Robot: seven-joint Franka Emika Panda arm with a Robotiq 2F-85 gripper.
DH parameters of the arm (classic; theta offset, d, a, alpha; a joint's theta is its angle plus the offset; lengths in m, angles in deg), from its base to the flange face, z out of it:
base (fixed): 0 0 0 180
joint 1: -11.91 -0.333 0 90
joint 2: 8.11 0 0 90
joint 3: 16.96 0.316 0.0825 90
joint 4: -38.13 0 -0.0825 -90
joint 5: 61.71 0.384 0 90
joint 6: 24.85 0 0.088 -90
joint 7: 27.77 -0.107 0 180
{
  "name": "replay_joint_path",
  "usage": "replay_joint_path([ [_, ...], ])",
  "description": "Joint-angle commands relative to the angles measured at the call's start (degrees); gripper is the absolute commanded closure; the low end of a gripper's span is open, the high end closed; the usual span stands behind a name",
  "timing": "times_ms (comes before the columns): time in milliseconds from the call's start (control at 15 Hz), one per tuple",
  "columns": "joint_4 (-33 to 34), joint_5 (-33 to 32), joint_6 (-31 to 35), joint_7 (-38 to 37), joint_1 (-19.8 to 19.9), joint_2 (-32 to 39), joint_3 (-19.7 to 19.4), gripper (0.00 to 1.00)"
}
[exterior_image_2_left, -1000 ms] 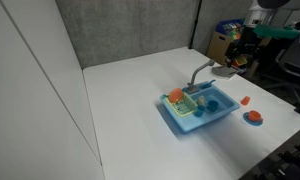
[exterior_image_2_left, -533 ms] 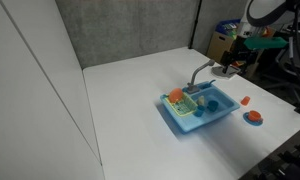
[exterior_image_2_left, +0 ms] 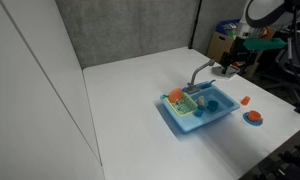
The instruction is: Shift the small, bottle to the yellow part of the toy sink
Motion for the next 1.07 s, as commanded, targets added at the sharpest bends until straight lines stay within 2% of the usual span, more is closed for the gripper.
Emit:
replay_joint_path([
  [0, 1.0, -1.6, 1.1, -0.8, -0.7, 1.1, 0.1, 0.0],
  [333, 1.5, -4.3, 4.5, -1.6, -3.0, 4.0, 0.6, 0.0],
  [1000, -1.0, -6.7, 17.2, -1.7, -6.7, 9.4, 0.4, 0.0],
])
